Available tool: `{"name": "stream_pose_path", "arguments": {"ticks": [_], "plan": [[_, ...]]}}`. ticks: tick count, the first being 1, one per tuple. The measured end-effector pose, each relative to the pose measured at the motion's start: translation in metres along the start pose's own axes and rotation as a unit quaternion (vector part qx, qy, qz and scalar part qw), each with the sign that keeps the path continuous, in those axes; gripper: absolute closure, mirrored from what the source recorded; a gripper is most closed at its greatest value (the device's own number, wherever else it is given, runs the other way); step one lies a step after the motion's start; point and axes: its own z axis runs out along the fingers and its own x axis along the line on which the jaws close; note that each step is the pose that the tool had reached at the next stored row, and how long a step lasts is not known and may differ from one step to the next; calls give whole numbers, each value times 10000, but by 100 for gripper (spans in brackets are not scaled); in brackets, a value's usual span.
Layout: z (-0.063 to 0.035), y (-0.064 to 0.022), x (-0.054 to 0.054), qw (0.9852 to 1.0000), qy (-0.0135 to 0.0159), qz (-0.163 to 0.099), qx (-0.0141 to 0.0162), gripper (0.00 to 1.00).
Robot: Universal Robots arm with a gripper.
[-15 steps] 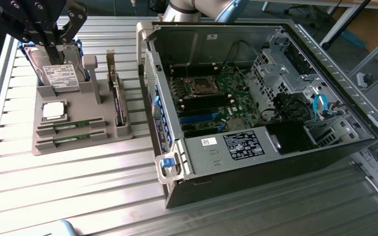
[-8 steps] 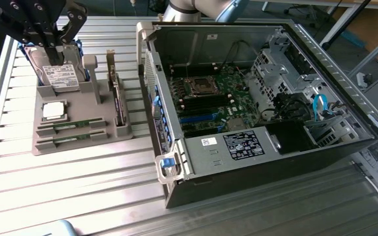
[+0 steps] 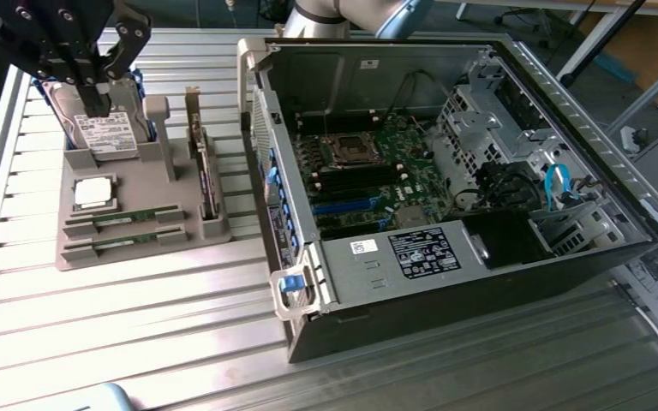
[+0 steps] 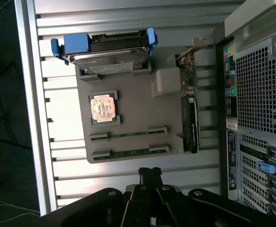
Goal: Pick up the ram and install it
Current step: 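Reach for the ram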
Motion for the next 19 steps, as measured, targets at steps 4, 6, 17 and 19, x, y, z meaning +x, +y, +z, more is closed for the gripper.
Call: {"name": "stream_pose_path", "arguments": {"ticks": [4,6,17,19], "plan": [[0,-13,0,10000,0,0,1,90],[1,-20,0,10000,0,0,1,90],[1,-40,-1,10000,0,0,1,90],[2,-40,-1,10000,0,0,1,90]]}}
